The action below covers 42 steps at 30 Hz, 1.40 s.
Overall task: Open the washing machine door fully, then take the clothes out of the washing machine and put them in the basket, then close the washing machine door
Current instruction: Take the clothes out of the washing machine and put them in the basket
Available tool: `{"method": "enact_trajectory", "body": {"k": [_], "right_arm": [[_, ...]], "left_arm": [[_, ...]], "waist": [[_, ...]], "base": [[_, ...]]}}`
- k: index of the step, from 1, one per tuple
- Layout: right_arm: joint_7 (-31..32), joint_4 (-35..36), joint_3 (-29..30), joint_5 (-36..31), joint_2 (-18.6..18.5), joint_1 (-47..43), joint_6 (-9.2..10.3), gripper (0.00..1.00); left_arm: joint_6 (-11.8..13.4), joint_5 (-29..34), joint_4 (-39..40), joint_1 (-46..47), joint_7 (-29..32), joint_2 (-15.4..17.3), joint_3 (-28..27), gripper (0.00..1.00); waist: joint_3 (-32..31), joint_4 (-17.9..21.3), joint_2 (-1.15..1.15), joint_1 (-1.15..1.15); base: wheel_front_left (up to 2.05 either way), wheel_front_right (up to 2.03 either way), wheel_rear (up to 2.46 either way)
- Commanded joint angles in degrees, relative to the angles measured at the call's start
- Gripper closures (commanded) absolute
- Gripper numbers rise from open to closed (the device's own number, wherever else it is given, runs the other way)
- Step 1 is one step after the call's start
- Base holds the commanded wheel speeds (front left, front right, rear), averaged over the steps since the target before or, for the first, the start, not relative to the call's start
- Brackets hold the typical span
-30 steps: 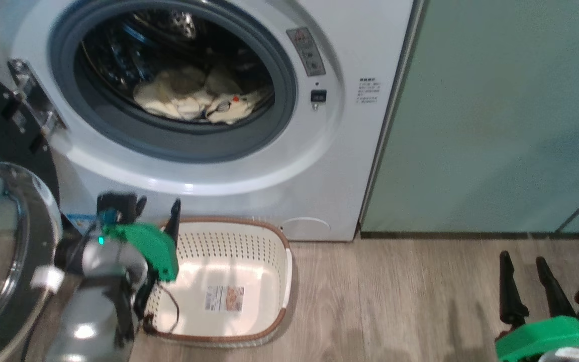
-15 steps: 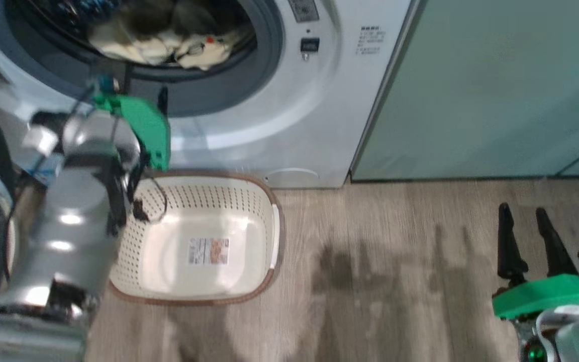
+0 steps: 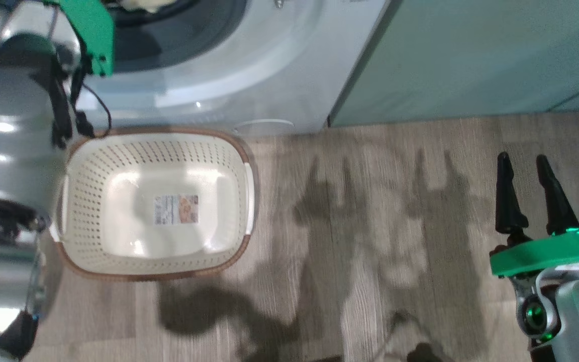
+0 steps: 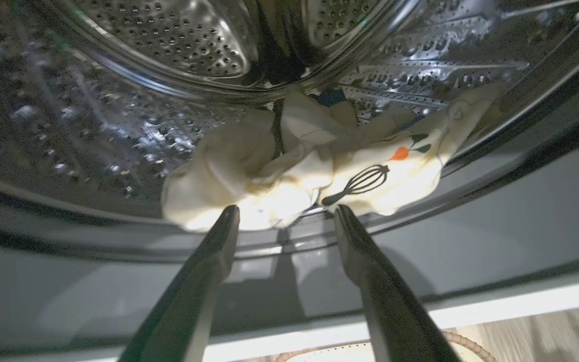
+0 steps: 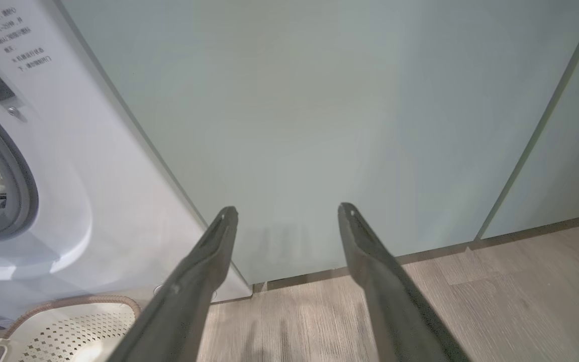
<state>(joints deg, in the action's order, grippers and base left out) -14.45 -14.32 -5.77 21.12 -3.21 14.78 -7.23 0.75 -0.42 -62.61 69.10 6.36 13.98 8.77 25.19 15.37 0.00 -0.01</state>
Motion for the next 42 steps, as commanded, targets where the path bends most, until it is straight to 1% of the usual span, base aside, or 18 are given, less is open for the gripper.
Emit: {"method": "enact_trajectory", "body": {"k": [1,3,11,19,26,32,34,35,36,37,38,42], "right_arm": [[-0.5,2.0,-0.7,0.3,0.0,1.3,-0.25,0.00],[-0.5,2.2,-0.9,0.3,0.0,1.8,-0.25,0.00],[-0.5,2.5,-1.4,0.3,0.2,3.3,-0.25,0.00],[-0.5,3.0,-1.7,0.5,0.3,4.6,-0.25,0.00],[-0.5,3.0,-1.8,0.9,0.3,5.2,-0.25,0.00],[-0.5,3.0,-1.8,1.4,0.3,5.6,-0.25,0.00],[-0.5,3.1,-1.8,1.4,0.3,5.6,-0.25,0.00],[-0.5,3.2,-1.9,1.4,0.3,5.6,-0.25,0.00],[-0.5,3.2,-1.8,1.4,0.3,5.6,-0.25,0.00],[-0.5,3.2,-1.8,1.4,0.3,5.7,-0.25,0.00],[-0.5,3.2,-1.8,1.4,0.3,5.7,-0.25,0.00],[-0.5,3.2,-1.6,1.5,0.3,5.8,-0.25,0.00]], "left_arm": [[0.3,1.1,0.6,3.7,0.3,3.2,0.2,0.00],[0.6,2.3,-0.4,5.9,0.3,3.7,1.4,0.00],[0.6,3.7,-4.1,12.0,0.1,4.1,3.5,0.00],[2.1,5.1,-7.7,16.8,1.5,5.0,5.6,0.00],[3.5,5.4,-9.6,18.7,4.3,5.5,6.7,0.00],[4.1,5.3,-10.4,18.6,6.6,5.8,7.4,0.00],[4.1,5.2,-10.6,18.3,7.3,5.9,7.7,0.18],[4.0,5.1,-10.7,18.2,7.3,5.9,7.9,0.47],[4.0,5.0,-10.7,18.1,7.2,5.8,8.0,0.64],[4.0,4.9,-10.8,18.1,6.9,5.8,8.1,0.92],[4.1,5.0,-10.8,18.2,6.6,5.8,8.2,1.00],[4.2,4.6,-10.8,18.1,5.4,5.7,8.6,1.00]], "waist": [[2.9,1.1,0.00,0.01],[4.3,1.4,0.00,0.01],[8.6,1.7,0.00,0.01],[11.6,2.1,0.00,0.01],[12.9,2.3,0.00,0.01],[13.2,2.3,0.00,0.01],[13.3,2.2,0.00,0.01],[13.3,2.1,0.00,0.01],[13.3,2.0,0.00,0.01],[13.3,1.9,0.00,0.01],[13.4,1.9,0.00,0.01],[13.3,1.6,0.00,0.01]], "base": [[0.00,0.00,0.00],[0.00,0.00,0.00],[0.00,0.00,0.00],[0.00,0.00,0.00],[0.00,0.00,0.00],[0.00,0.00,0.00],[0.00,0.00,0.00],[0.00,0.00,0.00],[0.00,0.00,0.00],[0.00,0.00,0.00],[0.00,0.00,0.00],[0.00,0.00,0.00]]}}
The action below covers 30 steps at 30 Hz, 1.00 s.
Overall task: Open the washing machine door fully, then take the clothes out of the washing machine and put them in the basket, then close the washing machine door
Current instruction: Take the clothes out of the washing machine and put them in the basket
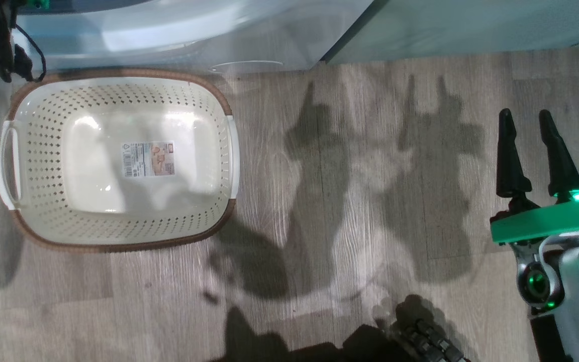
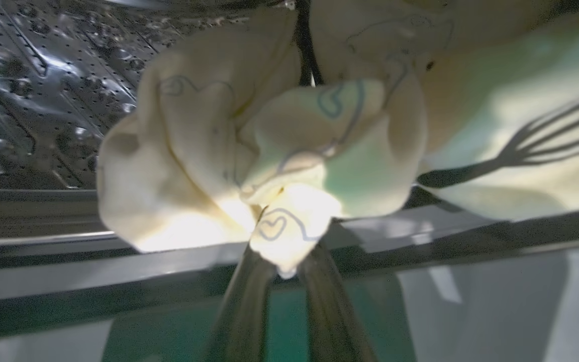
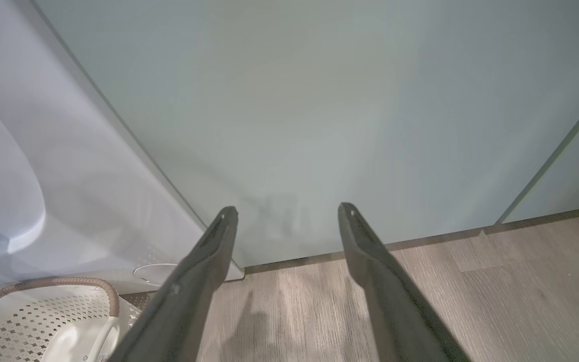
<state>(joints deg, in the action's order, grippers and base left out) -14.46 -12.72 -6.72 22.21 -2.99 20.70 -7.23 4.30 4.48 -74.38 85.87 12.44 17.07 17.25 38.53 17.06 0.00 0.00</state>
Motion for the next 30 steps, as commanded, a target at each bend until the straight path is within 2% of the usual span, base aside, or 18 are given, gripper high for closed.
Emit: {"method": "enact_trajectory", "body": {"k": [1,9,24,30], "right_arm": [[-0.5,1.5,-0.7,0.4,0.1,-0.1,-0.25,0.00],[-0.5,1.0,-0.4,0.4,0.1,-0.9,-0.25,0.00],[-0.5,-0.9,0.6,0.2,-0.3,-4.4,-0.25,0.00],[-0.5,-1.6,0.8,0.1,-0.9,-7.1,-0.25,0.00]], "left_arm": [[0.7,-0.4,0.9,1.3,-1.2,2.5,0.2,1.00],[0.2,-4.0,1.2,-0.8,-8.4,1.1,-1.9,1.00],[-6.0,-14.9,0.9,-10.9,-23.1,-3.0,-8.9,1.00],[-8.3,-17.5,0.9,-16.5,-25.9,-5.5,-9.9,1.00]], "waist": [[-0.1,-0.1,0.00,0.00],[-2.2,-1.0,0.00,0.00],[-12.1,-4.3,0.00,0.00],[-17.4,-6.0,0.00,0.00]], "base": [[0.00,0.00,0.00],[0.00,0.00,0.00],[0.00,0.00,0.00],[0.00,0.00,0.00]]}}
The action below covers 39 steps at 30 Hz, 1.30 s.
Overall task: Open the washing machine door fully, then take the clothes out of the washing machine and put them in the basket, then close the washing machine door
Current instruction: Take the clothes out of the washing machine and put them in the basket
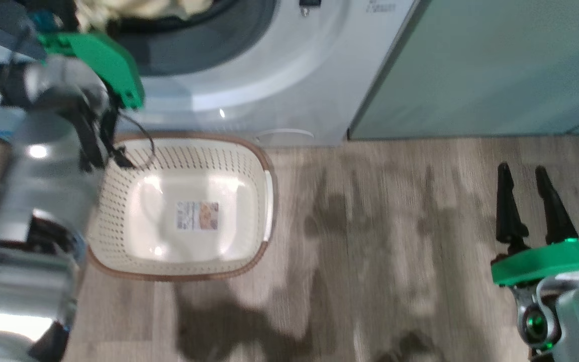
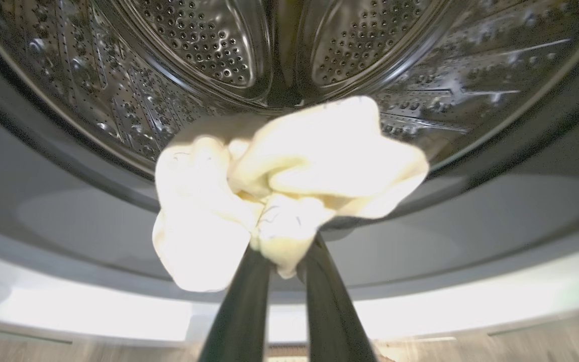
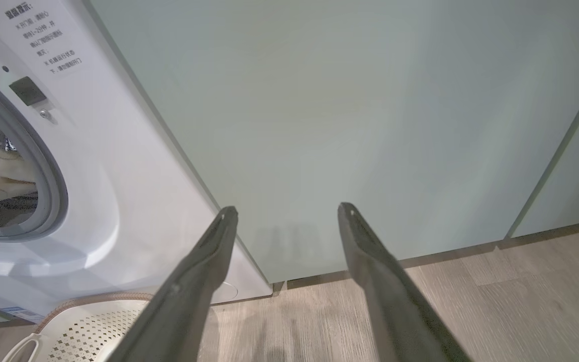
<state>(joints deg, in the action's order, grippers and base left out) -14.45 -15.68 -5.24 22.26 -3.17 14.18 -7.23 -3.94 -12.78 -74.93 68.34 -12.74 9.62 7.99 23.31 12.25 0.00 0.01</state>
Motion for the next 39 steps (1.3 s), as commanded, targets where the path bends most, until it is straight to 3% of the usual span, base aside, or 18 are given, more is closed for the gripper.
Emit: {"method": "enact_trajectory", "body": {"k": [1,14,20,29,39], "right_arm": [[-0.5,1.2,-0.6,0.1,-0.9,-1.0,-0.25,0.00],[-0.5,-0.3,-0.4,0.5,-2.4,-6.5,-0.25,0.00],[-0.5,-0.8,-0.5,0.7,-2.7,-8.4,-0.25,0.00],[-0.5,-0.7,-0.9,0.9,-3.0,-9.2,-0.25,0.00],[-0.5,0.0,-1.5,1.0,-3.2,-7.6,-0.25,0.00]], "left_arm": [[-0.3,-0.3,1.4,0.1,-0.9,1.5,-0.5,1.00],[-3.4,-2.5,3.6,-13.8,-2.1,-4.6,3.0,1.00],[-3.5,-8.0,8.0,-21.3,1.1,-6.5,8.3,1.00],[-3.5,-16.0,17.7,-31.5,8.5,-6.5,15.1,1.00],[-3.3,-20.0,22.9,-38.1,13.2,-3.1,16.5,1.00]], "waist": [[-3.0,-1.5,0.00,-0.01],[-13.1,-4.9,0.00,-0.01],[-16.4,-6.1,0.00,-0.01],[-17.5,-6.6,0.00,-0.01],[-14.5,-5.9,0.00,-0.01]], "base": [[0.00,0.00,0.00],[0.00,0.00,0.00],[0.00,0.00,0.00],[0.00,0.00,0.00],[0.00,0.00,0.00]]}}
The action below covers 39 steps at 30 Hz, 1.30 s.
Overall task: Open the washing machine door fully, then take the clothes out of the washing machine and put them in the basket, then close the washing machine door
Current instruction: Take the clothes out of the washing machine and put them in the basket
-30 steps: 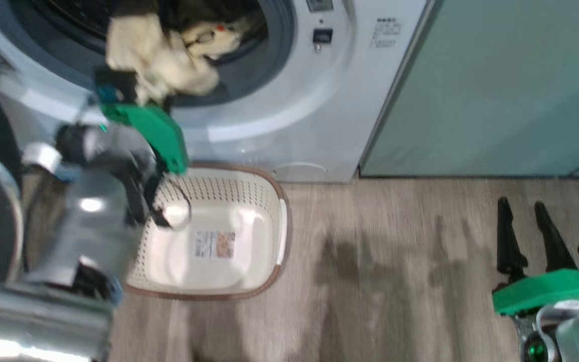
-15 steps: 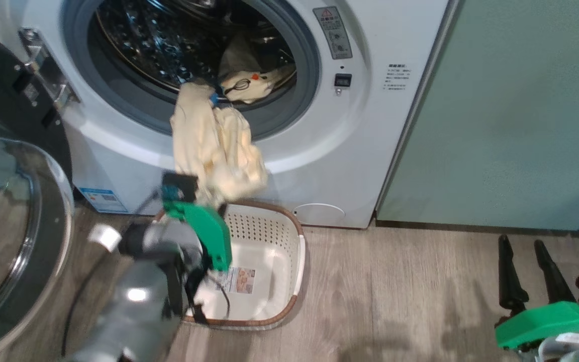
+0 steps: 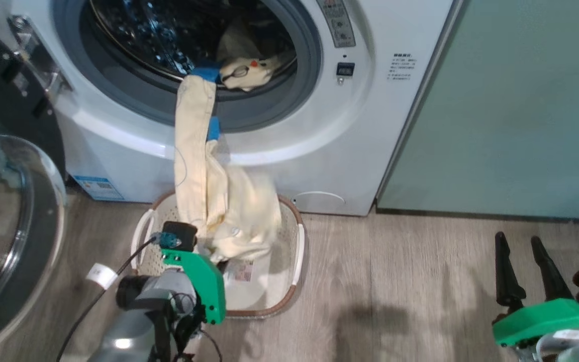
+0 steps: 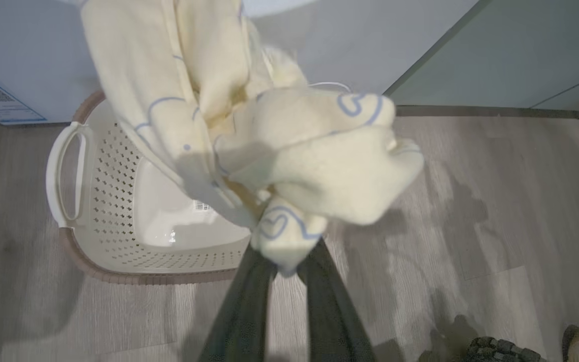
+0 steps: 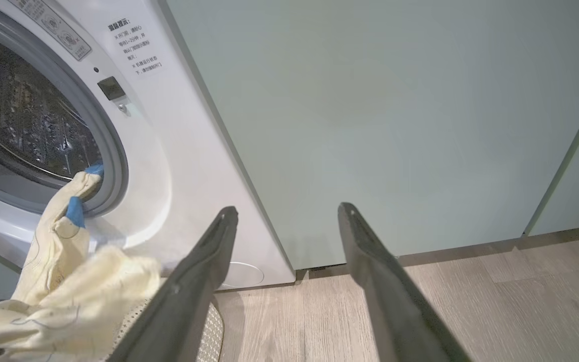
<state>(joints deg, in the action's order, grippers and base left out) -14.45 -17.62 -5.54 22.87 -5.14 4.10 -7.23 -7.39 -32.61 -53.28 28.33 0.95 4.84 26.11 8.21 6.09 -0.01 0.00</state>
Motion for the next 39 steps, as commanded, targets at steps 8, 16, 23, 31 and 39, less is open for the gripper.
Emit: {"method": "enact_trajectory", "body": {"k": [8,16,23,31,39], "right_arm": [[-0.5,2.6,-1.8,0.4,-1.4,4.9,-0.25,0.00],[-0.5,3.2,-1.9,0.4,-1.2,7.2,-0.25,0.00],[-0.5,4.1,-1.7,0.3,-0.9,9.8,-0.25,0.00],[-0.5,5.3,-1.1,0.1,-0.7,11.8,-0.25,0.00],[-0.5,5.6,-0.7,-0.2,-0.4,12.9,-0.25,0.00]], "left_arm": [[1.1,-0.2,-4.6,5.1,-1.3,2.6,-1.8,1.00],[1.0,-0.9,-11.6,11.7,-5.7,3.6,-3.2,1.00],[1.3,-0.9,-18.1,16.1,-7.6,4.1,-3.1,1.00],[3.0,-1.7,-19.9,18.8,-7.9,4.9,-3.7,1.00],[3.3,-1.4,-20.4,20.5,-8.3,5.5,-2.9,0.51]], "waist": [[4.6,1.9,0.01,0.00],[9.9,3.6,0.01,0.00],[15.5,5.2,0.01,0.00],[20.3,5.9,0.01,0.00],[22.7,6.2,0.01,0.00]], "base": [[0.00,0.00,0.00],[0.00,0.00,0.00],[0.00,0.00,0.00],[0.00,0.00,0.00],[0.00,0.00,0.00]]}}
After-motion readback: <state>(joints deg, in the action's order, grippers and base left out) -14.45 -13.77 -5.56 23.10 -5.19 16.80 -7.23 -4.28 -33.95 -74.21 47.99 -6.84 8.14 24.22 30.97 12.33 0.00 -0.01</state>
